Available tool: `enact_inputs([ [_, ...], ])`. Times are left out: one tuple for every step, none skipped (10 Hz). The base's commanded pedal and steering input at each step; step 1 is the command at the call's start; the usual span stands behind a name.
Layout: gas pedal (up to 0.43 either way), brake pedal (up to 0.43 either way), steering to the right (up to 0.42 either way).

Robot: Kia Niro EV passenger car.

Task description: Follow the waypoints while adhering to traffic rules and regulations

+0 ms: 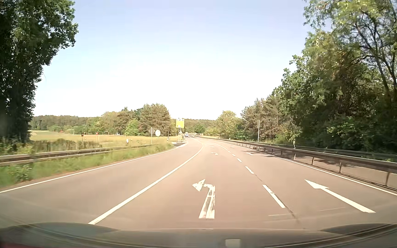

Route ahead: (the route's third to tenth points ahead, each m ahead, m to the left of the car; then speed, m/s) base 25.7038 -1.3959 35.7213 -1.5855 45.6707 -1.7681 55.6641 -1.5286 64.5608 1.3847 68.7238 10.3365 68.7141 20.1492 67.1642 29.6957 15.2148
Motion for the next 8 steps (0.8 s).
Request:
enact_inputs([
  [0.000,0.232,0.006],
  [0.000,0.238,0.006],
  [0.000,0.244,0.007],
  [0.000,0.250,0.007],
  [0.000,0.250,0.007],
  [0.000,0.256,0.007],
  [0.000,0.262,0.008],
  [0.000,0.268,0.008],
])
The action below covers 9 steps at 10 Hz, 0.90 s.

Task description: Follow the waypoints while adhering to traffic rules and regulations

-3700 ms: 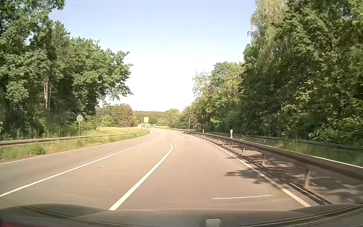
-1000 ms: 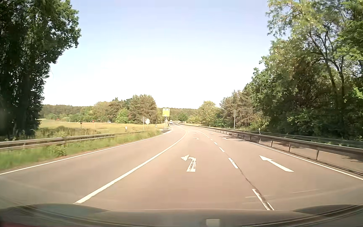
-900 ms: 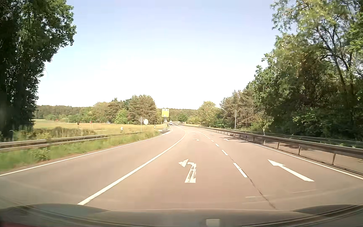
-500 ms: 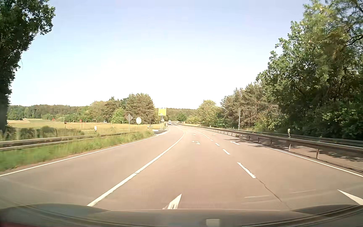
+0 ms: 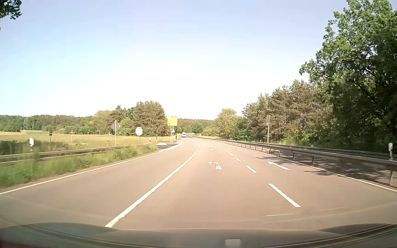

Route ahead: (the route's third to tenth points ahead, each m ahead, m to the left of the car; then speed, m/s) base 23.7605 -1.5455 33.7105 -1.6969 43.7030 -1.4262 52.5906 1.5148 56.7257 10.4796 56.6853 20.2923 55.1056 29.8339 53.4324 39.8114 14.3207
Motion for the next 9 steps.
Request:
enact_inputs([
  [0.000,0.274,0.008],
  [0.000,0.287,0.006],
  [0.000,0.287,0.005],
  [0.000,0.293,0.004],
  [0.000,0.299,0.004],
  [0.000,0.305,0.003],
  [0.000,0.305,0.003],
  [0.000,0.305,0.003],
  [0.000,0.311,0.002],
])
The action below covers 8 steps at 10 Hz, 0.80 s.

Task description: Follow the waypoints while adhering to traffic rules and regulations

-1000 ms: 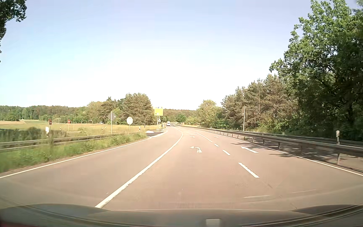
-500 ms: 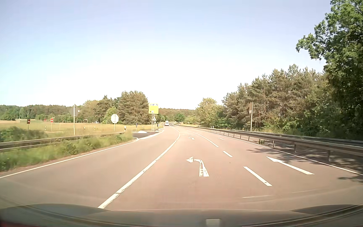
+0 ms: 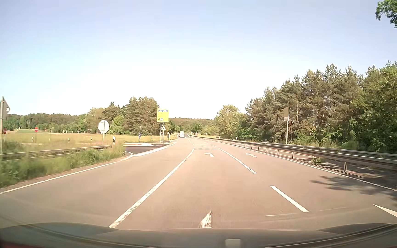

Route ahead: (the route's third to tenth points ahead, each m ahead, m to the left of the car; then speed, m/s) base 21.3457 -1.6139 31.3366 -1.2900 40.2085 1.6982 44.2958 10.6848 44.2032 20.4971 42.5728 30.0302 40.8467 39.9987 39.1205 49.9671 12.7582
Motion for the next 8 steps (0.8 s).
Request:
enact_inputs([
  [0.000,0.311,0.002],
  [0.000,0.311,0.000],
  [0.000,0.311,0.000],
  [0.000,0.317,-0.001],
  [0.000,0.317,-0.001],
  [0.000,0.317,-0.001],
  [0.000,0.323,-0.001],
  [0.000,0.323,-0.003],
])
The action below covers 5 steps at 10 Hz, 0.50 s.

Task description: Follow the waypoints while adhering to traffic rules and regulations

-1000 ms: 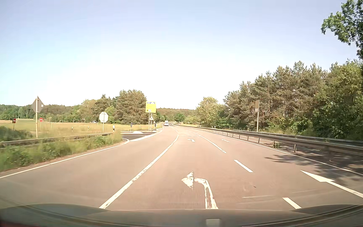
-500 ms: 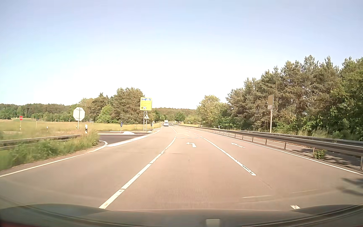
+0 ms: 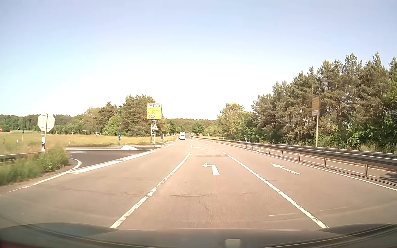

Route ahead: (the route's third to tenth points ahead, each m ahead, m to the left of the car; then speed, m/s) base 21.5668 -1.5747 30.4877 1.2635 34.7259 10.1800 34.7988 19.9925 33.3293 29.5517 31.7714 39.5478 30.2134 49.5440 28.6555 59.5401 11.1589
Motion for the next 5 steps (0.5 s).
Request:
enact_inputs([
  [0.000,0.323,-0.003],
  [0.000,0.329,-0.002],
  [0.000,0.329,0.000],
  [0.000,0.335,0.003],
  [0.000,0.335,0.004],
])
